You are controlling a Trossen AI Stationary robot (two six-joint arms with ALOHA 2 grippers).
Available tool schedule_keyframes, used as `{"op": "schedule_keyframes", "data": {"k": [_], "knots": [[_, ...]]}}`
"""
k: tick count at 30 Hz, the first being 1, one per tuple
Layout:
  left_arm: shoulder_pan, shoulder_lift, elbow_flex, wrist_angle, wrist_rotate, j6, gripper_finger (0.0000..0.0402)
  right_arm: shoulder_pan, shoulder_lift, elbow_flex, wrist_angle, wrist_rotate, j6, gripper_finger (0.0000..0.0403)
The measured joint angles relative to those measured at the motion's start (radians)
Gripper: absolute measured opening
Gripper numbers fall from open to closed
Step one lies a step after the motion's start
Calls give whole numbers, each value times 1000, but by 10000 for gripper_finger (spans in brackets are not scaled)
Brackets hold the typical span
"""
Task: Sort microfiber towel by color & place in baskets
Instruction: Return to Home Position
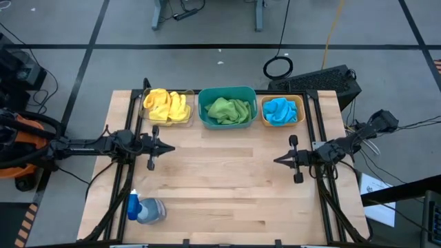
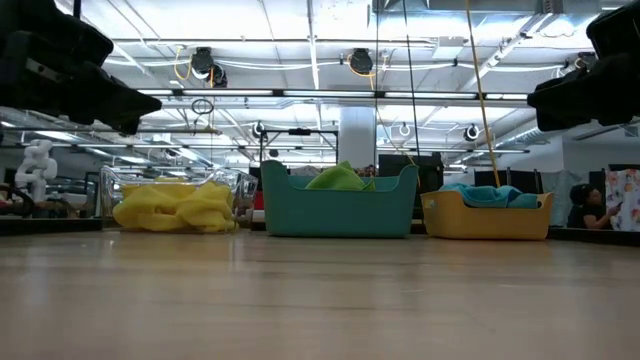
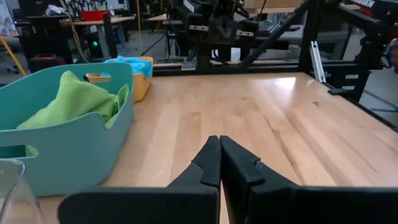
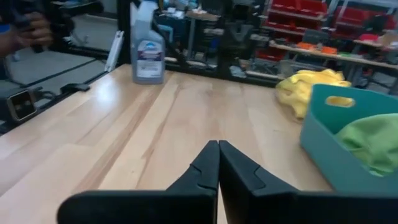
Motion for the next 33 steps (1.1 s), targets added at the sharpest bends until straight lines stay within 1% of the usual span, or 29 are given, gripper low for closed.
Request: {"op": "schedule_keyframes", "data": {"k": [7, 9, 12, 15, 17, 24, 29, 33], "knots": [[0, -8, 0, 0, 1, -4, 4, 0, -166, 0, -142, 86, -11, 0], [0, -19, 0, -1, 1, 0, 4, 0, -217, 0, -149, 96, -32, 0], [0, -43, 0, -1, 3, -6, 4, 0, -288, 0, -150, 77, -85, 0], [-3, -63, 0, -1, 11, -3, 4, 0, -349, 1, -156, 2, -139, 0], [-8, -74, 5, -12, 16, 17, 4, 0, -352, 1, -145, -48, -167, 0], [-10, -105, 8, -18, 40, 66, 4, -31, -352, 1, -124, -146, -192, 0], [-10, -105, 8, -17, 56, 63, 4, -64, -351, 1, -135, -151, -187, 0], [-10, -105, 11, -27, 61, 53, 4, -83, -351, 1, -160, -151, -149, 0]]}}
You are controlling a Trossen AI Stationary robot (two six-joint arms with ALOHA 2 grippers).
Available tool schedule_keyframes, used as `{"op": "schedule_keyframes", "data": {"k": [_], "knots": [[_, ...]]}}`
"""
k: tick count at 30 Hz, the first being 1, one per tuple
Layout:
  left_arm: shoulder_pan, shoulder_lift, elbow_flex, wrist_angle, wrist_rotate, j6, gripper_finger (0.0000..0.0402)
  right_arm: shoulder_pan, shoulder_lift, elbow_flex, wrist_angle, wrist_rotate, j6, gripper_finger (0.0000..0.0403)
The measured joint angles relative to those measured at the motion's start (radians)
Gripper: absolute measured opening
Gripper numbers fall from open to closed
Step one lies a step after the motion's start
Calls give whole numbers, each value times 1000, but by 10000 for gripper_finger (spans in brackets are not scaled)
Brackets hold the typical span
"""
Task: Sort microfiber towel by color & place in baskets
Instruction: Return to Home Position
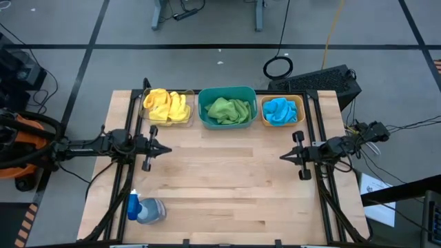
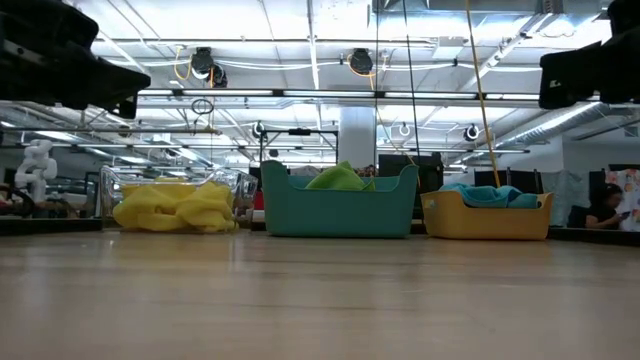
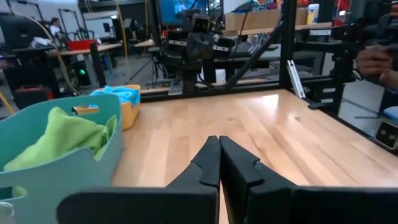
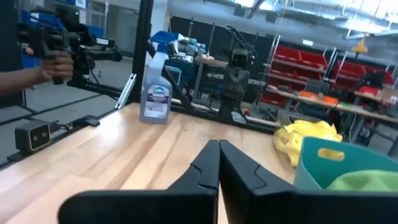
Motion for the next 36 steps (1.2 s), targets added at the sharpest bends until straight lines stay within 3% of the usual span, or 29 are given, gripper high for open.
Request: {"op": "schedule_keyframes", "data": {"k": [22, 29, 36], "knots": [[0, 0, 22, -63, 85, -53, 4, -2, 39, 0, -8, 26, -35, 0], [0, 0, 21, -63, 41, -61, 4, -2, 46, 0, -8, 26, -35, 0], [-2, 5, -31, 90, 23, -70, 4, -2, 46, 0, -8, 27, -35, 0]]}}
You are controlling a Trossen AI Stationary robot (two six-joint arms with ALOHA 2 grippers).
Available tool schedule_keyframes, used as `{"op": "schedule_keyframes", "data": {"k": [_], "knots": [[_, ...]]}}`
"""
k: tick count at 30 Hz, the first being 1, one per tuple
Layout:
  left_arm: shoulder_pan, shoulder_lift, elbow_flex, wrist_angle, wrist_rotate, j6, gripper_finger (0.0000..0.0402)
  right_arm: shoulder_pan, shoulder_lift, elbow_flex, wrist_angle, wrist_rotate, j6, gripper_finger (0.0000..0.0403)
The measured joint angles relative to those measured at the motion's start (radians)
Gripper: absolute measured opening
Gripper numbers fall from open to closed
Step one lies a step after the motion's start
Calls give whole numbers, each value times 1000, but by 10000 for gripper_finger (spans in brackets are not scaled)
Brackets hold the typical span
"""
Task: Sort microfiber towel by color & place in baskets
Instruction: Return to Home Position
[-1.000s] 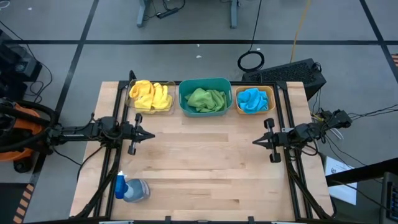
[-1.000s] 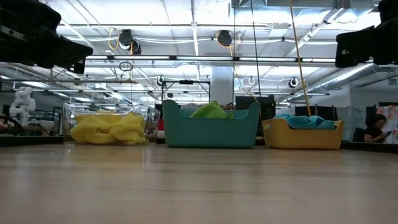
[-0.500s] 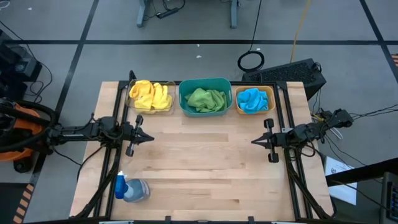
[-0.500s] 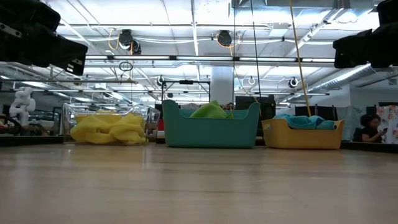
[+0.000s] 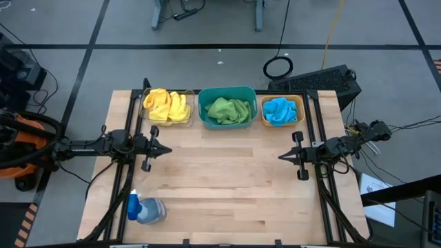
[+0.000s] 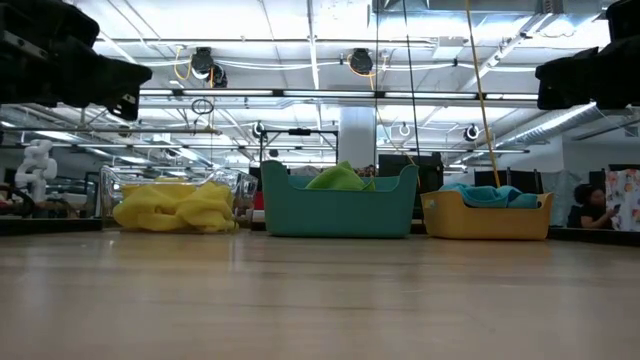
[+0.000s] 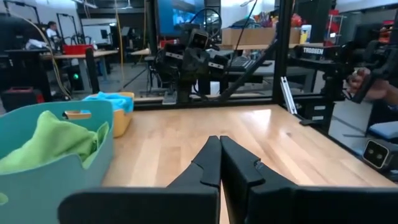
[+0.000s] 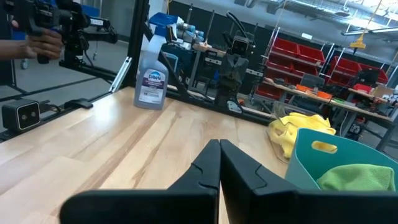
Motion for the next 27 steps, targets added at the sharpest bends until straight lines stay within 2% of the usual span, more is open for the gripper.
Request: {"op": "schedule_keyframes", "data": {"k": [15, 27], "knots": [[-4, 0, 0, -3, -16, 16, 4, 0, 0, 0, 0, 0, 0, 0], [-4, 1, -1, -6, -39, -41, 4, 0, 0, 0, -1, 0, 0, 0]]}}
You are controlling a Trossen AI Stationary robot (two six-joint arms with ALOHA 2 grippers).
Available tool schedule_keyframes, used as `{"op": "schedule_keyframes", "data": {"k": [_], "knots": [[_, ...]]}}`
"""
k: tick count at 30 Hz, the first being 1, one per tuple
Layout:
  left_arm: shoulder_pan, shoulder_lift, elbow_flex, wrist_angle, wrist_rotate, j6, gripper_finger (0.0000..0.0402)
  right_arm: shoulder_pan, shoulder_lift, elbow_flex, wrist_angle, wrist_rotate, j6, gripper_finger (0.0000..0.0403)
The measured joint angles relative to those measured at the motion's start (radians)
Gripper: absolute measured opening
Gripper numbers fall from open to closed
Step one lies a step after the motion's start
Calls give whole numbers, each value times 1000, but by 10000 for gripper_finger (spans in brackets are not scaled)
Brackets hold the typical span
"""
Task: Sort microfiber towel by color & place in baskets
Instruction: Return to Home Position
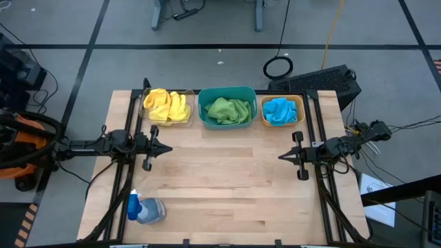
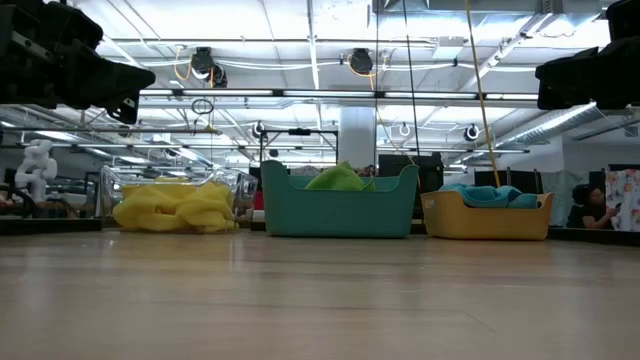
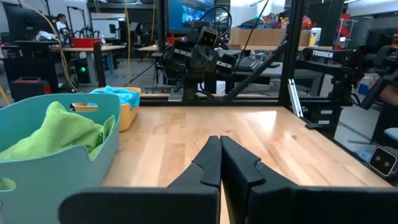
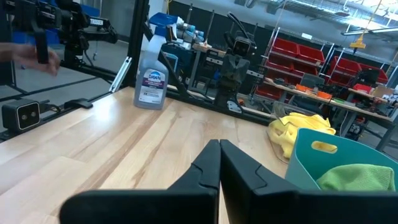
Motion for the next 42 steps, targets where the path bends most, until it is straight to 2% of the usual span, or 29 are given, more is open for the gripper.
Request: {"op": "schedule_keyframes", "data": {"k": [9, 19, 21, 24, 30, 36, 42], "knots": [[0, 0, 0, 0, -1, 0, 4, 0, 0, -2, 31, 86, -3, 0], [0, 0, 0, 0, -1, 0, 4, -4, 0, -2, 29, 104, 1, 0], [0, 0, 0, 0, -1, 0, 4, -18, 0, -2, 35, 138, -15, 0], [0, 0, 0, 0, -1, 0, 4, -50, 0, -2, 41, 135, -28, 0], [0, 0, 0, 1, -1, 0, 4, -130, 0, -2, 42, 11, -7, 0], [0, 0, 0, 1, -1, 0, 4, -165, 0, -2, 28, -74, 99, 0], [0, 0, -1, 1, -1, 0, 4, -168, 0, -1, -4, -80, 132, 0]]}}
